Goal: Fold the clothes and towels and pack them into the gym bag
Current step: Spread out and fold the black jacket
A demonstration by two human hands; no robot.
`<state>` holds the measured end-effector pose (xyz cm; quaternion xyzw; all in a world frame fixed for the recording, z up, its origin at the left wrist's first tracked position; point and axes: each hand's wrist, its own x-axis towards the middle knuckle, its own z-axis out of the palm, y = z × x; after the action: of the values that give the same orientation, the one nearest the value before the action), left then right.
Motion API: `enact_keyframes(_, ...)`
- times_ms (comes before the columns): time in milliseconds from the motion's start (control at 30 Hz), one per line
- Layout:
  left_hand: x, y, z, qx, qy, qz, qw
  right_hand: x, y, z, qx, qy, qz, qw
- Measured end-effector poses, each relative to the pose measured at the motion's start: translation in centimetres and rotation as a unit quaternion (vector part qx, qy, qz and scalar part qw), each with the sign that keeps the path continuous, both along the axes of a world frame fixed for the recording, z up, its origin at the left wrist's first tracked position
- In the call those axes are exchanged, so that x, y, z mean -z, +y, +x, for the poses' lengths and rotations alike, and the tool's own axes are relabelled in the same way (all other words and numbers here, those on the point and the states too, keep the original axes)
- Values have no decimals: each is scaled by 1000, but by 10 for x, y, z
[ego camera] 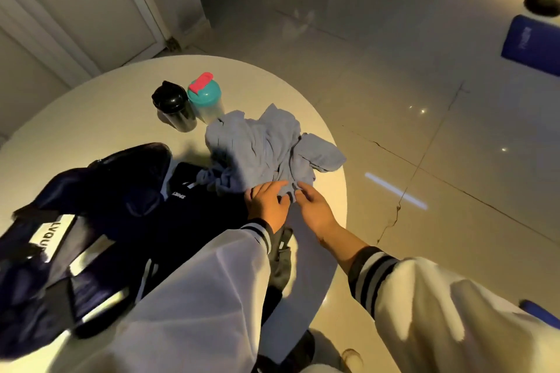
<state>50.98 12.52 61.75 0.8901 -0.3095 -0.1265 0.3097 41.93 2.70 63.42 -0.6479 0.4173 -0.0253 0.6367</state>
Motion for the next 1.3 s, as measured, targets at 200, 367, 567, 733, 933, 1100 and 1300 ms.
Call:
enact_keyframes(200, -10, 57, -64, 36, -29, 13, 999, -5, 54, -76, -30, -20, -3, 999)
enact_keyframes(367, -7, 118, -124, -42, 12, 117, 992, -10, 103, -106, -110, -49, -79, 990)
enact_keyframes(567, -19, 180, -154, -106, 14, 104, 989, -25, 147, -114, -156, -65, -80, 982)
enact_keyframes(733, 5, 219, -138, -161, 10, 94, 982, -10, 182, -93, -200, -122, -131, 963)
enact_keyframes(933, 67, 246, -87, -100, 74, 24, 992, 56, 220, -49, -175, -147, -189, 955)
enact_keyframes(1100, 91, 235, -67, -81, 31, -60, 994, 104, 218, -28, -95, -178, -288, 936)
enact_keyframes(1300, 117, 239, -80, -118, -124, -121, 978, 139, 227, -43, -34, -266, -445, 854)
